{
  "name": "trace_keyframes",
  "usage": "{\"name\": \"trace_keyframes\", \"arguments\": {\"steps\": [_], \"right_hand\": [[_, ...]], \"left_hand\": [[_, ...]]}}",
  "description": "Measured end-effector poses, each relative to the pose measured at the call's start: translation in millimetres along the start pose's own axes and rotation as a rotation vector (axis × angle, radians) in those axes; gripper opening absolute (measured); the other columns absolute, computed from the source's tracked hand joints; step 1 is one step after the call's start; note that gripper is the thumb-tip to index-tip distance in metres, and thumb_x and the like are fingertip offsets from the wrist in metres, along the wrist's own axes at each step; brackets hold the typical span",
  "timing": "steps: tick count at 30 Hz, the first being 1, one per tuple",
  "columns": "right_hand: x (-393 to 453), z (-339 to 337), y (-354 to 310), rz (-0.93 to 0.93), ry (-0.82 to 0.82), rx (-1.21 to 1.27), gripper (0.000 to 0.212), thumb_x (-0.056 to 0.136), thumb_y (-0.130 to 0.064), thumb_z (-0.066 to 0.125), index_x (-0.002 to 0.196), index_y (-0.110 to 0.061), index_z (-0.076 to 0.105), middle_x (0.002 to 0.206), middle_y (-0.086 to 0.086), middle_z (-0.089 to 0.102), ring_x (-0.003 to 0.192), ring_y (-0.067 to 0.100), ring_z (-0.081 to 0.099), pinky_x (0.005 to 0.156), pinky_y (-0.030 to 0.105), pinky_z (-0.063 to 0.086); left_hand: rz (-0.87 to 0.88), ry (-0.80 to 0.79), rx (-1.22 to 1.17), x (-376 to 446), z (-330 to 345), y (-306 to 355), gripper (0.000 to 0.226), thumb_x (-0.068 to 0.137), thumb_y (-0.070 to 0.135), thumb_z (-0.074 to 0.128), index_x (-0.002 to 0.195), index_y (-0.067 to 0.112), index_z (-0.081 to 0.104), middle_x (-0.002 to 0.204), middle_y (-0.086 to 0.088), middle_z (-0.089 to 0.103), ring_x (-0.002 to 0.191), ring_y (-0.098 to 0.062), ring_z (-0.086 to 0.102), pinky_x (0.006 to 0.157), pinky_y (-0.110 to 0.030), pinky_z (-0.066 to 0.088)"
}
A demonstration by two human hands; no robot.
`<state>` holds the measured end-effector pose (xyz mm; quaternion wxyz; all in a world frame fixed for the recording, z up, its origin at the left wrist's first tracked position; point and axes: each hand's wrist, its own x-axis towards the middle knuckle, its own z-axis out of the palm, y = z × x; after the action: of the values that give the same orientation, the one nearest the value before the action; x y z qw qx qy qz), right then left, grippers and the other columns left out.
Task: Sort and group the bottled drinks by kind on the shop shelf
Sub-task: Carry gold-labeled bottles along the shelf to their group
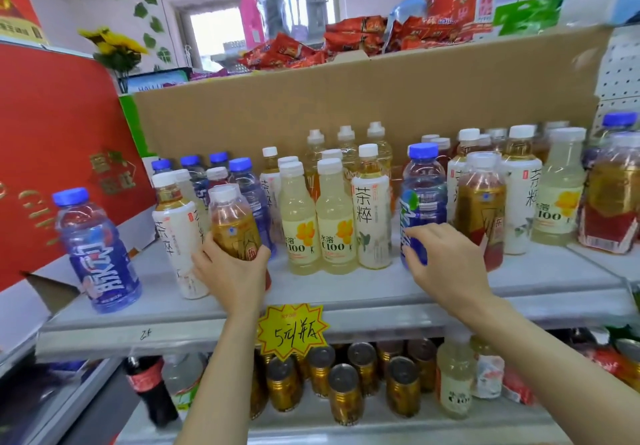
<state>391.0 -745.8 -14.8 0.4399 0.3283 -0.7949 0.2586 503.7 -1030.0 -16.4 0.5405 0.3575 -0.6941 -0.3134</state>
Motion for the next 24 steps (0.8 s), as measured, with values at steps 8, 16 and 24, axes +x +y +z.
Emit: {"name": "trace_keyframes", "arguments": {"steps": [8,16,24], "right_hand": [[-5.5,14.4,-22.4,0.017,-0.075,0.095,0.019,0.082,-0.018,0.076,0.099,-0.011,0.072,0.091,0.001,0.073,0.08,0.019,0.067,0.064,0.024,0.05],[7.8,-20.6,-68.2,0.31,-0.234,0.952,0.05,0.091,-0.056,0.045,0.136,-0.033,0.048,0.119,-0.008,0.064,0.108,0.005,0.062,0.091,0.026,0.053],[-6.6,-56.7,-55.6,0.394,-0.111,1.001,0.065,0.076,-0.055,0.062,0.136,-0.041,0.041,0.116,-0.031,0.06,0.11,-0.004,0.06,0.084,0.011,0.049]], "left_hand": [[0.093,-0.172,-0.46,-38.8,-24.0,34.4,0.067,0.078,0.042,0.077,0.137,0.034,0.047,0.117,0.011,0.062,0.106,-0.005,0.06,0.091,-0.028,0.046],[0.042,-0.644,-0.814,-77.3,-10.5,114.9,0.068,0.073,0.06,0.066,0.134,0.032,0.053,0.114,0.009,0.072,0.105,-0.01,0.07,0.088,-0.029,0.057],[0.055,-0.955,-0.852,-123.5,10.8,140.5,0.051,0.094,0.059,0.049,0.139,0.036,0.052,0.125,0.008,0.069,0.114,-0.009,0.066,0.097,-0.034,0.054]]}}
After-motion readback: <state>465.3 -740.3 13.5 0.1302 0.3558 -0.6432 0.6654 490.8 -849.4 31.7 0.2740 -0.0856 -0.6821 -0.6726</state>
